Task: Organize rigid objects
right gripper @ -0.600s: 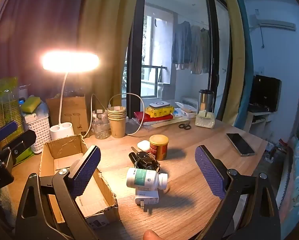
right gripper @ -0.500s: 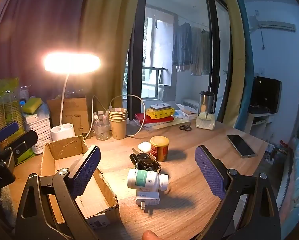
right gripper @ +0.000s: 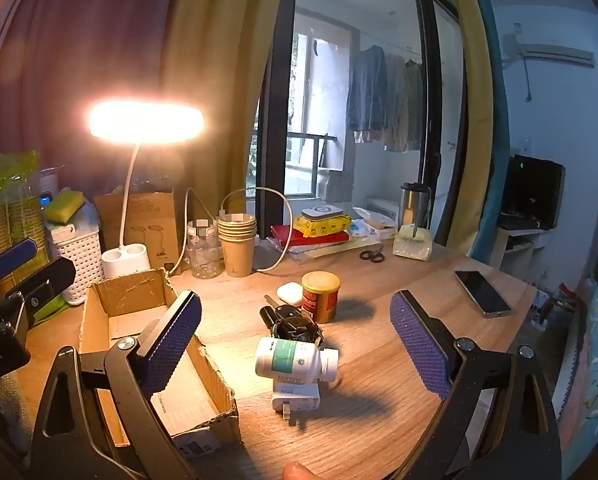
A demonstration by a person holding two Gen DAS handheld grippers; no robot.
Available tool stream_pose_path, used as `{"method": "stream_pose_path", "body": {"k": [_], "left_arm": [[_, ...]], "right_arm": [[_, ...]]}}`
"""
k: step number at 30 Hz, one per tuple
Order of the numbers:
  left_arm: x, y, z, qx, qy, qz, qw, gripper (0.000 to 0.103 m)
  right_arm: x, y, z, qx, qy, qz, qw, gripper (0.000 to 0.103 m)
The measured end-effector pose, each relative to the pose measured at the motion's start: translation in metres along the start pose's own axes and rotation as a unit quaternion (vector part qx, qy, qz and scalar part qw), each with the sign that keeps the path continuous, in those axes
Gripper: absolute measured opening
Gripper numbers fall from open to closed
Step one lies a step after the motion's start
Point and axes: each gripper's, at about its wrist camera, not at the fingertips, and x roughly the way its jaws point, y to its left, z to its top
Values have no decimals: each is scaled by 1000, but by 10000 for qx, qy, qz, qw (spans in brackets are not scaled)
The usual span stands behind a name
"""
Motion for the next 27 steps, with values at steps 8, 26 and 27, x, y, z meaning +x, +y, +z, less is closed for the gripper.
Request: {"method": "stream_pose_path", "body": {"k": [8, 26, 27], "left_arm": [[5, 0, -3, 23, 81, 57, 9999, 94], [9, 3, -4, -4, 199, 120, 9997, 94], [9, 3, -4, -25, 229, 76, 9997, 94]], "right_arm": [[5, 4, -4, -33, -24, -39, 10000, 97], [1, 4, -3, -110, -81, -10, 9999, 97], [0, 5, -3, -119, -79, 1, 9999, 97]]}}
